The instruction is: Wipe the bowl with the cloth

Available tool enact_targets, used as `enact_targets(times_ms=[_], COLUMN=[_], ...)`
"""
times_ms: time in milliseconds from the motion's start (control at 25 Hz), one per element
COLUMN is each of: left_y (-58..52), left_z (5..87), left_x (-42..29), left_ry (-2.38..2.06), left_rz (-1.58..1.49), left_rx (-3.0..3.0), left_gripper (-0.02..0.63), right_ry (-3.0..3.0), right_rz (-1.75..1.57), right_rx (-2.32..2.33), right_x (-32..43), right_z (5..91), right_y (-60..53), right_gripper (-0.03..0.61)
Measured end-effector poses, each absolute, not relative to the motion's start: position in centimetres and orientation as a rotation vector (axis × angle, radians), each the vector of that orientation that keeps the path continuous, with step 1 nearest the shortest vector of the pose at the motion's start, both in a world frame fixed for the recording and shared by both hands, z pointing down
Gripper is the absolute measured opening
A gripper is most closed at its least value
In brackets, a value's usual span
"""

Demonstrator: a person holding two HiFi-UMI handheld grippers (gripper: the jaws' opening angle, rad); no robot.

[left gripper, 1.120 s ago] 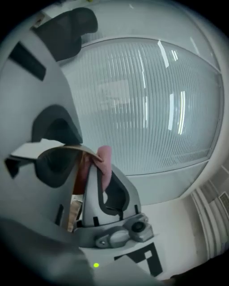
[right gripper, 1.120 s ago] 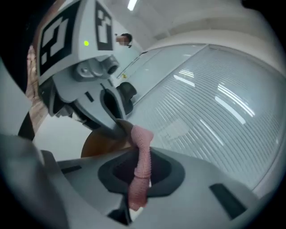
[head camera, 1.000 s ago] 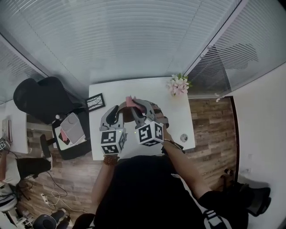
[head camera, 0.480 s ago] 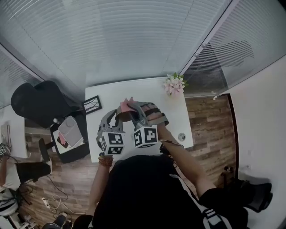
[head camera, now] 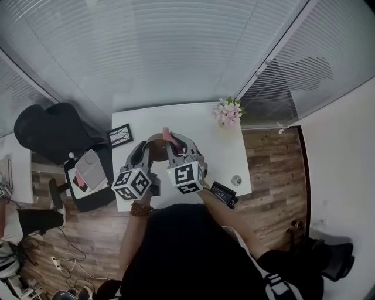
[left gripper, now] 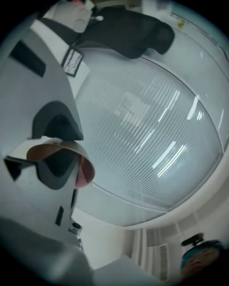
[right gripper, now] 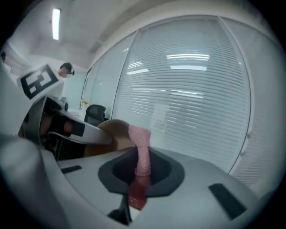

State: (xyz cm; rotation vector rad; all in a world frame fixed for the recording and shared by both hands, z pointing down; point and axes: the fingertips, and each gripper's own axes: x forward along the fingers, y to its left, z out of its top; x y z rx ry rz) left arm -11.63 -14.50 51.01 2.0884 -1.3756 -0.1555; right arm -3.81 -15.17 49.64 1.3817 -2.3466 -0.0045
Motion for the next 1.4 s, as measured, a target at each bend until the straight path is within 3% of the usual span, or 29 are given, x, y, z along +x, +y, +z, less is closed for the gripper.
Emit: enact_targets(times_ms=[120,200,320,400,600,840,920,1080,1200,1400], left_y=[-13.5,-12.4,-11.3,-11.4,-12.3,-13.0,-12.4,-11.5,-10.7,-12.1], left_z=[53.5,56.1,57.6,56.9,53.8,51.0,52.7,54.4,55.2,53.1], left_x=[-11.6,-10.6,-9.4,-8.9,-9.2,-10.5,-9.5,-7.6,-6.2,-6.5], left_ry=[-1.315,-1.262,-1.286,-1.338,-1.410,-1.214,-1.124,-1.158,-1.112,-1.199], left_rz=[-0.116,0.226,0.765,0.861,0.555,-0.190,-0.066,0.551,0.833,0.377], left_rx=[2.066,2.214,2.461,2.511,2.441,2.141,2.206,2.524,2.627,2.427], left_gripper=[0.060,0.035,0.089,0.027,0.020,0.046,0.046,0.054,0.077,0.025], right_ry=[-2.291,-2.136,-1.988,-1.990,-2.191,-2.411,-2.349,-2.064,-1.982,-2.102], right_rz=[-0.141,-0.503,-0.784,-0.802,-0.576,-0.105,-0.179,-0.695,-0.849,-0.700], right_rx=[1.278,1.036,0.702,0.658,0.978,1.389,1.274,0.891,0.705,0.889], right_x=[-4.3,-5.1,-6.9,-7.2,-6.0,-3.0,-3.0,-4.0,-4.3,-3.1], right_z=[50.6,51.7,53.7,54.0,51.3,48.2,48.9,50.9,50.8,49.4], right_y=[-14.5,-13.6,-11.5,-10.9,-12.1,-13.0,-12.8,-12.3,-11.1,-11.9], right_gripper=[0.026,0.029,0.026,0.026,0.034,0.026,0.025,0.026,0.026,0.027])
